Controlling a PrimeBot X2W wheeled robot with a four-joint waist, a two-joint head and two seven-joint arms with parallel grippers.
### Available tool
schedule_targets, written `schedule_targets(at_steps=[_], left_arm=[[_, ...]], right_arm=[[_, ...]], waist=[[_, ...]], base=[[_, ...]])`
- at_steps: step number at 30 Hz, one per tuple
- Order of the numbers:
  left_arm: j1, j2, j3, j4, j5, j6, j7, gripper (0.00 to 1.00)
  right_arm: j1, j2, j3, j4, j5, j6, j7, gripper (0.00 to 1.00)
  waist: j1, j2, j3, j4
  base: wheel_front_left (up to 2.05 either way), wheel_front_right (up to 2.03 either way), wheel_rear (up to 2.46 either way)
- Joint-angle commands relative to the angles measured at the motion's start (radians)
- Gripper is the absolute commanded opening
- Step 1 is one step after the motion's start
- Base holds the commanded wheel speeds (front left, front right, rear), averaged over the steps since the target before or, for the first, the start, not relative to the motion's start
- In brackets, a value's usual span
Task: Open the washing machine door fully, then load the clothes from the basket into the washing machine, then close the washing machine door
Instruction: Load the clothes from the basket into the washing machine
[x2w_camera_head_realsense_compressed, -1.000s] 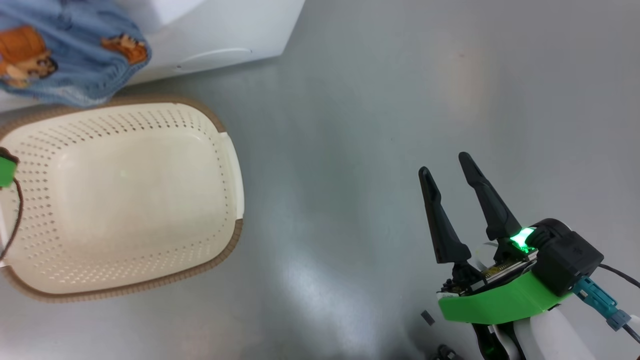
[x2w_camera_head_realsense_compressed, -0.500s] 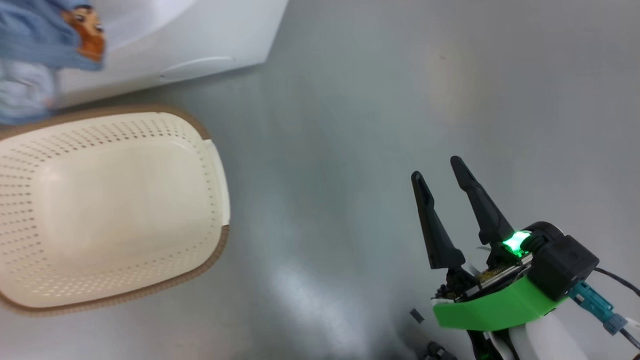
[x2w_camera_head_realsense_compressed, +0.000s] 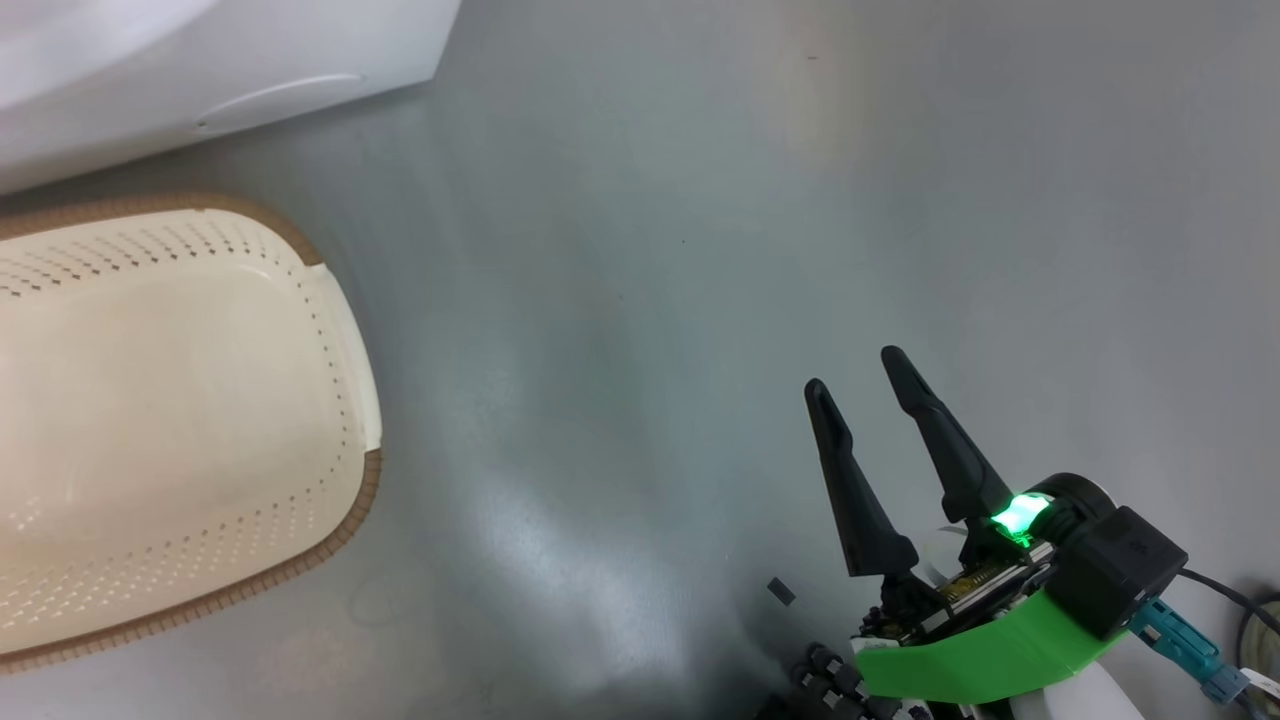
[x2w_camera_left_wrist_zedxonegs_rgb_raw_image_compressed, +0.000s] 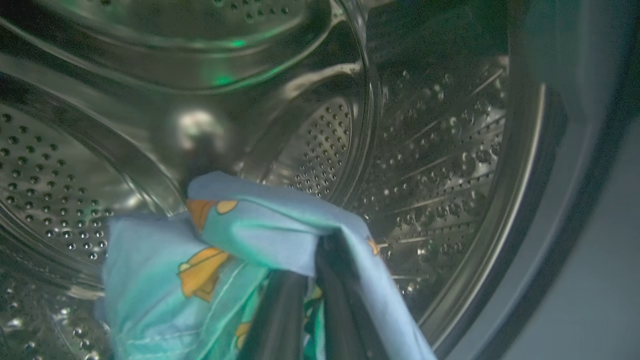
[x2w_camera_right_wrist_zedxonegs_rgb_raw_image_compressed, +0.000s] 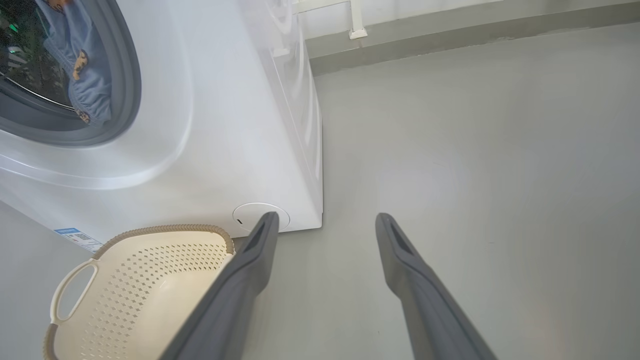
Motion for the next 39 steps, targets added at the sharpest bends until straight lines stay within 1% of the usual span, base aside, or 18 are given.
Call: schedule_targets(at_steps=[1, 2, 5, 8, 10, 11, 12, 15, 17, 22, 29, 39], left_arm=[[-0.015, 0.029, 0.099, -0.043, 0.033, -0.004, -0.005, 0.0], [-0.015, 0.029, 0.099, -0.043, 0.033, -0.004, -0.005, 0.0], [0.028, 0.008, 0.164, -0.057, 0.076, -0.004, -0.006, 0.0], [0.072, -0.01, 0.199, -0.044, 0.099, -0.004, -0.006, 0.0], [0.109, -0.02, 0.186, 0.005, 0.09, -0.004, 0.008, 0.0], [0.122, -0.026, 0.17, 0.035, 0.083, -0.004, 0.039, 0.42], [0.127, -0.027, 0.151, 0.059, 0.086, -0.004, 0.071, 1.0], [0.123, -0.034, 0.101, 0.116, 0.097, -0.001, 0.173, 1.0], [0.116, -0.043, 0.074, 0.142, 0.103, -0.001, 0.222, 1.0], [0.113, -0.072, 0.039, 0.186, 0.107, -0.002, 0.245, 1.0], [0.168, -0.108, 0.004, 0.21, 0.096, -0.003, 0.184, 1.0], [0.263, -0.137, -0.045, 0.221, 0.049, -0.003, 0.072, 1.0]], right_arm=[[0.023, -0.009, 0.026, -0.023, 0.007, 0.004, -0.008, 1.0], [0.023, -0.009, 0.026, -0.023, 0.007, 0.004, -0.008, 1.0], [0.013, -0.009, 0.033, -0.019, 0.006, 0.004, -0.008, 1.0], [0.008, -0.009, 0.034, -0.013, 0.004, 0.004, -0.008, 1.0], [0.007, -0.009, 0.033, -0.007, 0.002, 0.004, -0.008, 1.0], [0.007, -0.009, 0.033, -0.003, 0.0, 0.004, -0.008, 1.0], [0.007, -0.009, 0.033, 0.001, 0.0, 0.004, -0.008, 1.0], [0.006, -0.009, 0.033, 0.009, -0.002, 0.004, -0.008, 1.0], [0.004, -0.009, 0.034, 0.013, -0.003, 0.004, -0.008, 1.0], [-0.001, -0.009, 0.03, 0.02, -0.005, 0.004, -0.008, 1.0], [-0.006, -0.009, 0.013, 0.034, -0.01, 0.004, -0.008, 1.0], [-0.024, -0.009, -0.004, 0.075, -0.018, 0.004, -0.008, 1.0]], waist=[[-0.0002, 0.0, 0.005, 0.002], [-0.0002, 0.0, 0.005, 0.002], [-0.0002, 0.0, 0.004, 0.008], [-0.0002, 0.0, -0.001, 0.014], [-0.0002, 0.0, -0.008, 0.017], [-0.0002, 0.0, -0.013, 0.018], [-0.0002, 0.0, -0.015, 0.019], [-0.0002, 0.0, -0.023, 0.021], [-0.0002, 0.0, -0.026, 0.022], [-0.0002, 0.0, -0.043, 0.027], [-0.0002, 0.0, -0.088, 0.048], [-0.0002, 0.0, -0.174, 0.091]], base=[[0.0, 0.0, 0.0], [0.0, 0.0, 0.0], [0.0, 0.0, 0.0], [0.0, 0.0, 0.0], [0.0, 0.0, 0.0], [0.0, 0.0, 0.0], [0.0, 0.0, 0.0], [0.0, 0.0, 0.0], [0.0, 0.0, 0.0], [0.0, 0.0, 0.0], [0.0, 0.0, 0.0], [0.0, 0.0, 0.0]])
